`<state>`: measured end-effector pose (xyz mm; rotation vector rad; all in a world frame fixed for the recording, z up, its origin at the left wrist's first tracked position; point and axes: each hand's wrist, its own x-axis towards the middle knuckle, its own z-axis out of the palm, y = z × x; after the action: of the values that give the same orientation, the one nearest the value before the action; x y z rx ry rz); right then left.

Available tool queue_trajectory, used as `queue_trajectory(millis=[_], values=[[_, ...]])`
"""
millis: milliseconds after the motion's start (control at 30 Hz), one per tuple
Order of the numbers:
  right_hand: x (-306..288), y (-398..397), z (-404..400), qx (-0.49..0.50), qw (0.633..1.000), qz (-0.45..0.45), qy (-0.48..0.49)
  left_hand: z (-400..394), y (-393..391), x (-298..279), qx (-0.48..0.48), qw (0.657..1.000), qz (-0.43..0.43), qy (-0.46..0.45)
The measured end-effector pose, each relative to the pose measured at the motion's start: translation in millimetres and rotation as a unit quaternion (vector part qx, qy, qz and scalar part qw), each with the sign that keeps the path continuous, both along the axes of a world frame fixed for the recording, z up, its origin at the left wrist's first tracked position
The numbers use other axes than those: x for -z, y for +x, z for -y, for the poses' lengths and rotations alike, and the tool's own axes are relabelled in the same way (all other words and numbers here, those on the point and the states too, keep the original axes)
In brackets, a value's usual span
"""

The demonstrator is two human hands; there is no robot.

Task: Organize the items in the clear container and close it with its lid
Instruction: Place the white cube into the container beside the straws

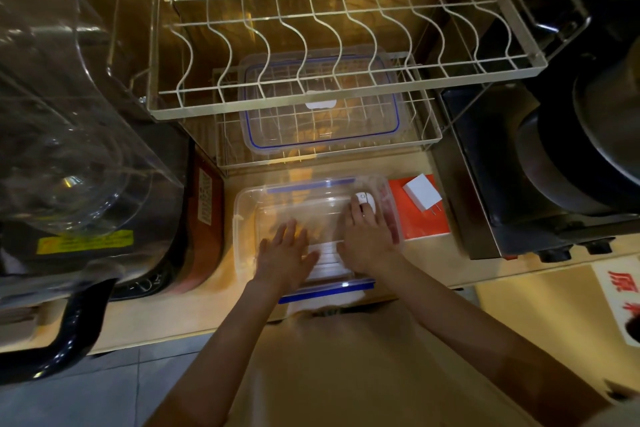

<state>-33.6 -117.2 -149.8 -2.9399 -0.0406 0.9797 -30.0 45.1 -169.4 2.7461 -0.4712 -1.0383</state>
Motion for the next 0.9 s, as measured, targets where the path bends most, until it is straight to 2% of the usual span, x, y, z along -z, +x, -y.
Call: queue_trajectory(millis=[267, 367, 500, 567, 633, 767, 900], values=[[3, -3, 14, 0.017, 0.998, 0.034, 0.049, 7, 0, -1, -0.023, 0.999, -0.025, -0.013], [-9, -4, 17, 0.054, 0.990, 0.057, 0.116, 10, 1, 0, -0.027, 0.999, -0.022, -0.012], [-42, -8, 35, 0.124, 0.941, 0.193, 0.248, 10, 0, 2, -0.031, 0.999, -0.011, -0.013], [-55, -8, 55, 0.189, 0.909, 0.277, 0.249, 10, 1, 3, -0.028, 1.000, -0.009, -0.007], [-59, -6, 78, 0.239, 0.896, 0.316, 0.200, 10, 0, 1, -0.026, 1.000, 0.000, -0.012], [-47, -1, 111, 0.278, 0.926, 0.229, 0.114, 8, -1, 0, -0.056, 0.995, 0.037, -0.070], [-31, 2, 116, 0.284, 0.939, 0.160, 0.105, 10, -1, -3, -0.061, 0.993, 0.044, -0.093]])
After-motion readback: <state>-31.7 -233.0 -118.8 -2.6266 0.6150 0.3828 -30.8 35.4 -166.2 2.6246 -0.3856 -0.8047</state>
